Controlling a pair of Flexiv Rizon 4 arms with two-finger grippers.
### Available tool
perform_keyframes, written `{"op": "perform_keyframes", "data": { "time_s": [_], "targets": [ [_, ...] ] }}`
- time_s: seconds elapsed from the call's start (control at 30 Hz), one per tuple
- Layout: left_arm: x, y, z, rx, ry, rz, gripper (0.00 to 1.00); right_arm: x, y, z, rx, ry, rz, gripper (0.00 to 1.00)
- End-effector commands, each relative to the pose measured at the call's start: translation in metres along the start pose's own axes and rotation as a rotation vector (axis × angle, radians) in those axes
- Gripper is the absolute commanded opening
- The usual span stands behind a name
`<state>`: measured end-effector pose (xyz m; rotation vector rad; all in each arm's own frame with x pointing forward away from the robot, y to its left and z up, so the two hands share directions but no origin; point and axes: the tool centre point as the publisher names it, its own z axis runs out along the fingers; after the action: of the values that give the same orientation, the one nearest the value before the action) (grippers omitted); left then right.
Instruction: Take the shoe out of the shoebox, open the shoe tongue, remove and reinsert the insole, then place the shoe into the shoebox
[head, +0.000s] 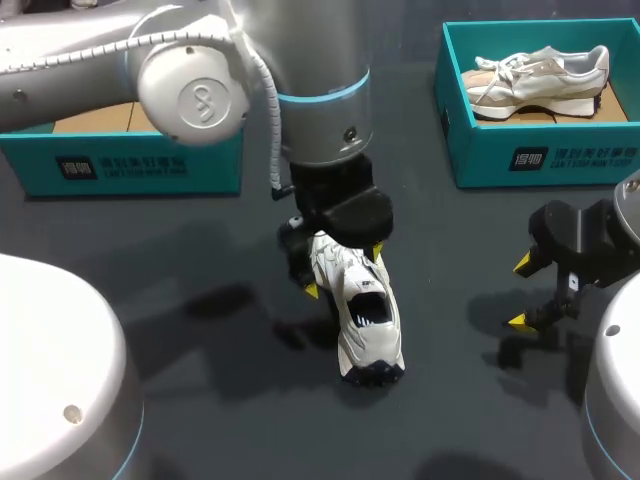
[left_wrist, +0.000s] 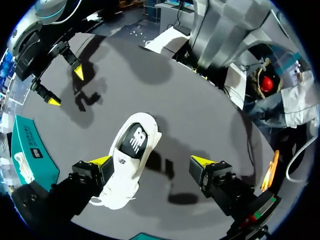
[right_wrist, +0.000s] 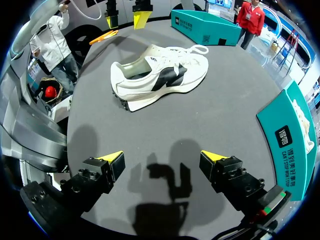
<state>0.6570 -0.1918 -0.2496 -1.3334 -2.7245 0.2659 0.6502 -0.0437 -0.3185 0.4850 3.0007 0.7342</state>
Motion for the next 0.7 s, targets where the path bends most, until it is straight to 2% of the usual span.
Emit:
{"op": "perform_keyframes", "data": {
  "time_s": [0.03, 0.2, 0.27, 0.4, 0.47, 0.53, 0.57, 0.7],
  "targets": [
    [0.016, -0.001, -0.001, -0.04, -0.124, -0.183, 1.0, 0.002, 0.0, -0.001, 0.002, -0.003, 0.0, 1.0],
    [0.016, -0.001, -0.001, -0.04, -0.124, -0.183, 1.0, 0.002, 0.0, -0.001, 0.002, -0.003, 0.0, 1.0],
    [0.017, -0.003, 0.004, 0.013, -0.137, -0.239, 1.0, 0.002, 0.0, -0.001, 0.002, -0.003, 0.0, 1.0],
    [0.021, -0.02, 0.017, 0.043, -0.144, -0.332, 1.0, 0.002, 0.0, -0.001, 0.002, -0.003, 0.0, 1.0],
    [0.021, -0.032, 0.025, -0.025, -0.15, -0.47, 1.0, 0.002, 0.0, -0.001, 0.002, -0.003, 0.0, 1.0],
    [0.022, -0.039, 0.028, -0.179, -0.209, -0.632, 1.0, 0.002, 0.0, -0.001, 0.002, -0.003, 0.0, 1.0],
    [0.023, -0.041, 0.026, -0.226, -0.222, -0.665, 1.0, 0.002, 0.0, -0.001, 0.002, -0.003, 0.0, 1.0],
    [0.023, -0.041, 0.026, -0.226, -0.222, -0.665, 1.0, 0.002, 0.0, -0.001, 0.002, -0.003, 0.0, 1.0]
  ]
}}
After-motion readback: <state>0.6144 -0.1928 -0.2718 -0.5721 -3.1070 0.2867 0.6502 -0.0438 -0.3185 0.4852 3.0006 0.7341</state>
